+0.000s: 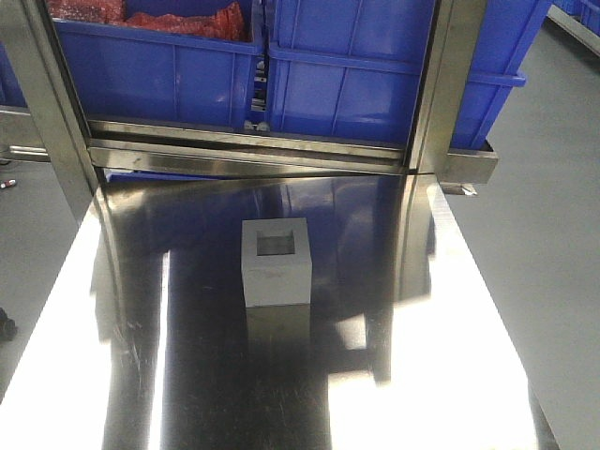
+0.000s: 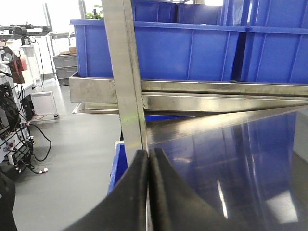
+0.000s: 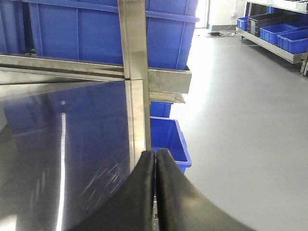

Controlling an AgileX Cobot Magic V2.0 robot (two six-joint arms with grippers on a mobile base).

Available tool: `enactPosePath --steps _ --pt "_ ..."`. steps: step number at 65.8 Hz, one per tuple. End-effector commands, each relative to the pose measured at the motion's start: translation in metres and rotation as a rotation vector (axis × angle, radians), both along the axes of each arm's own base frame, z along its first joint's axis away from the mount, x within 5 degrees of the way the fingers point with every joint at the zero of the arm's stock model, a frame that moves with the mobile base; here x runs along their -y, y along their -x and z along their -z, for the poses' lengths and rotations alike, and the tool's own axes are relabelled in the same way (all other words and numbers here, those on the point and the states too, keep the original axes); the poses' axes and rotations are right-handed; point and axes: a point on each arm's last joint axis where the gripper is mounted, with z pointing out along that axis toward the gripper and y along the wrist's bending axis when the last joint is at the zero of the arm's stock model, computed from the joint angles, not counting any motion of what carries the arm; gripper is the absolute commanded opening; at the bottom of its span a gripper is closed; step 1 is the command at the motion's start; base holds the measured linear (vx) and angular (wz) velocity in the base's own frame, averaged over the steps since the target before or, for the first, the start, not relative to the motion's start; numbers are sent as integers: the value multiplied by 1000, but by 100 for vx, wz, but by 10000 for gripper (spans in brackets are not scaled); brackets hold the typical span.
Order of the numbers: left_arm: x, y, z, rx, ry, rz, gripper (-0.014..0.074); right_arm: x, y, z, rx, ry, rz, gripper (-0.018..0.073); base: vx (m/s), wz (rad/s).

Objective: Sort gray base to blue bin

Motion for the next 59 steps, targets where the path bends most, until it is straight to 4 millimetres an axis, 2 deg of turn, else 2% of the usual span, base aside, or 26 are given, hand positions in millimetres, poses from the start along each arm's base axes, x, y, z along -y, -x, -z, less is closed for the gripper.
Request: enactPosePath --steps 1,59 --pt "0 2 -15 113 13 5 -6 0 -2 -5 53 18 2 -5 0 0" --pt "0 2 -15 113 13 5 -6 0 -2 -5 53 18 2 -5 0 0"
